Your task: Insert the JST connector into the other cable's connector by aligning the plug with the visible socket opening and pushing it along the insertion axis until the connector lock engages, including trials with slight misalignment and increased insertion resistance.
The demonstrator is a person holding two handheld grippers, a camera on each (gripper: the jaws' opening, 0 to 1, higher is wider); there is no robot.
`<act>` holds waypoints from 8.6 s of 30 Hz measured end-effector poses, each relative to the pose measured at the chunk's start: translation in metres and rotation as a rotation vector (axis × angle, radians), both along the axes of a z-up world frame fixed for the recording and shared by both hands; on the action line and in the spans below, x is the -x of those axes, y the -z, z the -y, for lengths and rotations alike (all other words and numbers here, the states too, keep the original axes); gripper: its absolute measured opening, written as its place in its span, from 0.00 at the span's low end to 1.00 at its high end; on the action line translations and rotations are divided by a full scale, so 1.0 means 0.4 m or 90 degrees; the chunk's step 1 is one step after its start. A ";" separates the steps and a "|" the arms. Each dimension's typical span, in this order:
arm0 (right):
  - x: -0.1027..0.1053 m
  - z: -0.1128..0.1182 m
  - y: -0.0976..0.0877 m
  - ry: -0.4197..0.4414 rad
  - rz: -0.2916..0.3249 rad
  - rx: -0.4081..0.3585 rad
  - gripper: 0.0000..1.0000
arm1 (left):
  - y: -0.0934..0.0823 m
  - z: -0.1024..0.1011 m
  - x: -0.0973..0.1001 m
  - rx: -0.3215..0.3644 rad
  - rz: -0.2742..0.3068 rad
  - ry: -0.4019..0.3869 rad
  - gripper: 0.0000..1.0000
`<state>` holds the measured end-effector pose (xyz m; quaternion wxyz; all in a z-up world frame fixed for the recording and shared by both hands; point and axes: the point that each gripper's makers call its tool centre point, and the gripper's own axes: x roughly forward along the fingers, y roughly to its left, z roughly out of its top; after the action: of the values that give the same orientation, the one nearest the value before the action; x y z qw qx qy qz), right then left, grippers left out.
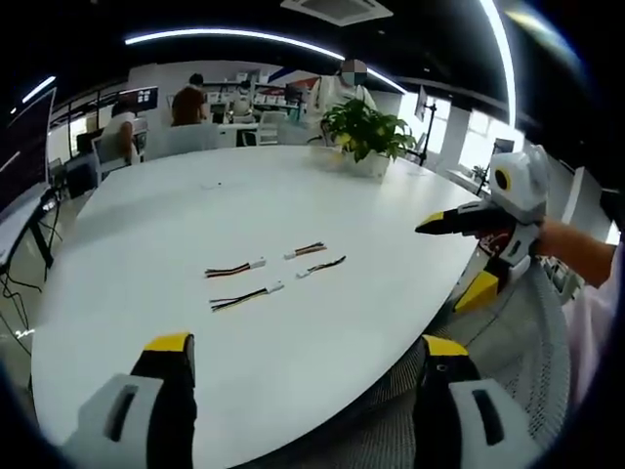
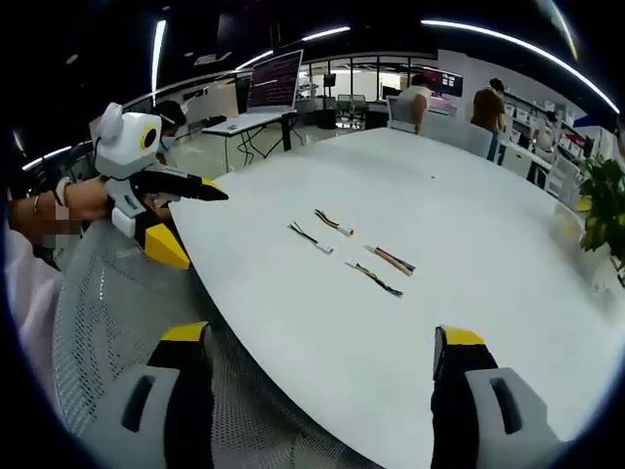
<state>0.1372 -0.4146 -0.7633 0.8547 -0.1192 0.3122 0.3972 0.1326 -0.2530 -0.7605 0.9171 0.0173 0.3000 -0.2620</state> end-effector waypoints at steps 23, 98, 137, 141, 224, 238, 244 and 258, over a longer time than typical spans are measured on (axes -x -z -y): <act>-0.002 0.002 0.002 0.005 -0.008 -0.001 0.90 | 0.005 0.004 0.001 -0.004 -0.009 0.008 0.93; -0.189 -0.033 -0.054 -0.097 0.018 -0.119 0.49 | -0.059 -0.012 -0.236 0.028 0.081 0.106 0.61; -0.321 -0.111 0.001 -0.207 0.005 -0.128 0.38 | -0.033 0.019 -0.390 0.107 0.078 0.188 0.46; -0.339 -0.117 0.015 -0.218 0.003 -0.122 0.37 | 0.003 0.020 -0.404 0.094 0.064 0.215 0.46; -0.399 -0.198 0.214 -0.392 0.060 -0.042 0.05 | 0.201 0.091 -0.427 0.055 0.103 0.440 0.02; -0.409 -0.194 0.219 -0.397 0.058 -0.039 0.04 | 0.194 0.101 -0.407 0.047 0.110 0.455 0.02; -0.411 -0.197 0.211 -0.397 0.058 -0.038 0.04 | 0.187 0.104 -0.410 0.043 0.110 0.453 0.02; -0.409 -0.222 0.184 -0.410 0.077 -0.047 0.03 | 0.157 0.132 -0.415 0.042 0.122 0.482 0.01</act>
<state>0.3010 -0.3256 -0.8370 0.7058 -0.2042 0.1927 0.6504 0.2985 -0.3056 -0.8233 0.7794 0.1219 0.1765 -0.5886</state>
